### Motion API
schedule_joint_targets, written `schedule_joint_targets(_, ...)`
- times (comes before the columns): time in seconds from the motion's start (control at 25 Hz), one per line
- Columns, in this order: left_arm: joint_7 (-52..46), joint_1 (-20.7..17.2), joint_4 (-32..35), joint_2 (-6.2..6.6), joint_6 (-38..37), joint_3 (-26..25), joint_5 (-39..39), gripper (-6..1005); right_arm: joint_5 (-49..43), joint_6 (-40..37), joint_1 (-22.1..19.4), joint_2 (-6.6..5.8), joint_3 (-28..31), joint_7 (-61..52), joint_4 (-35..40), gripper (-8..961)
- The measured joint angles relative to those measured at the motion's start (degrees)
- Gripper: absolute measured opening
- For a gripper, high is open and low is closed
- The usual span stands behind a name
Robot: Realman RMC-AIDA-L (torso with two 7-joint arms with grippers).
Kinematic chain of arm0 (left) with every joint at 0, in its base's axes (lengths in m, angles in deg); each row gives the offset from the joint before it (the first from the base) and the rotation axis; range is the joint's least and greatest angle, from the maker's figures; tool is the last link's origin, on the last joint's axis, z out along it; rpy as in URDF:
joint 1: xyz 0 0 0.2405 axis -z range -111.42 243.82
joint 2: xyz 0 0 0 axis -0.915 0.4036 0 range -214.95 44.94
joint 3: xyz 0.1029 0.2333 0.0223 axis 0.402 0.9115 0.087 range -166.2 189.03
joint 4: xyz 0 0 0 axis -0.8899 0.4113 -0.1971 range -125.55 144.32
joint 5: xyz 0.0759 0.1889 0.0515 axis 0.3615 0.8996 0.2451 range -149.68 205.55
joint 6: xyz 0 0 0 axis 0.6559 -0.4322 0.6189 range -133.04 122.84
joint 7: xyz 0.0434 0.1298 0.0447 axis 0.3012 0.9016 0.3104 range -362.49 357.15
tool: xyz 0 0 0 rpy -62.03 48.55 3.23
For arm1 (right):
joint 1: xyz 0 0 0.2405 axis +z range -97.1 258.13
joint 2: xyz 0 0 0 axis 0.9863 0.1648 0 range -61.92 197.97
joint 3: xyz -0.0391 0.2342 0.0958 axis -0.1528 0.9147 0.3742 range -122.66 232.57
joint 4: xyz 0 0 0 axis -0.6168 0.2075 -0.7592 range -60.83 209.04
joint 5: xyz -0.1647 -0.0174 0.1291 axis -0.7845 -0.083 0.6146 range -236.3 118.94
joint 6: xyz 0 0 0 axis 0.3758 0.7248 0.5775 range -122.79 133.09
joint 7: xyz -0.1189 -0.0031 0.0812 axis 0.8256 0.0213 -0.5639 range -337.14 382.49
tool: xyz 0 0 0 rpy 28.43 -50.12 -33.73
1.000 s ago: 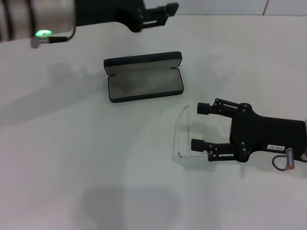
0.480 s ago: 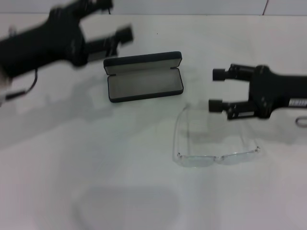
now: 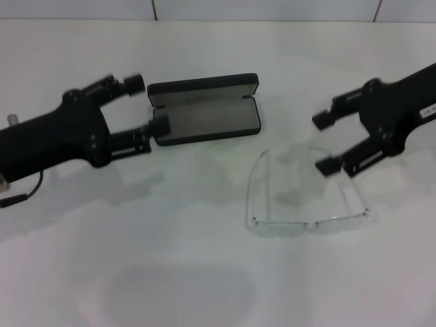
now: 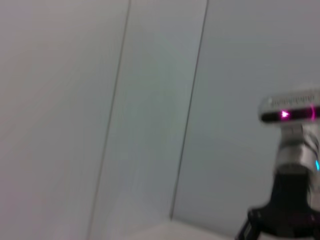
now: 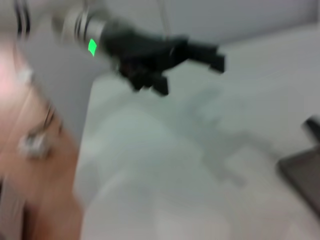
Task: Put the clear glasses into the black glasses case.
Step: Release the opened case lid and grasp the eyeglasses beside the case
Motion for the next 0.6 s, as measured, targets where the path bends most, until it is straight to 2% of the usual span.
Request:
schedule_joint_targets(0.16, -0.4, 0.1, 0.0, 1.54, -1.4, 0.0, 3.4, 893, -9.0, -4.9, 6.2, 1.58, 0.1, -3.0, 1.0, 859)
schedule_joint_targets(0.28, -0.2, 0.0, 0.1, 1.86, -2.6, 0.0, 6.4, 893, -14.5, -6.6, 9.7, 2.56, 0.0, -4.4, 1.1, 857)
schedule_joint_targets(0.36, -0.9, 0.4, 0.7, 1.97, -3.6, 0.0, 9.7, 893, -17.7, -7.0, 11.3, 3.21, -0.1, -4.5, 1.3, 856)
schedule_joint_targets(0.56, -1.6, 0.5, 1.2, 2.26, -4.3, 0.0, 10.6, 893, -22.5, -7.4, 13.9, 5.43, -1.1, -4.0, 1.7, 853)
schedule_joint_targets(0.6, -1.5, 0.6, 1.3, 2.29, -4.5, 0.0, 10.6, 893, -22.5, -7.4, 13.9, 5.43, -1.1, -4.0, 1.7, 853)
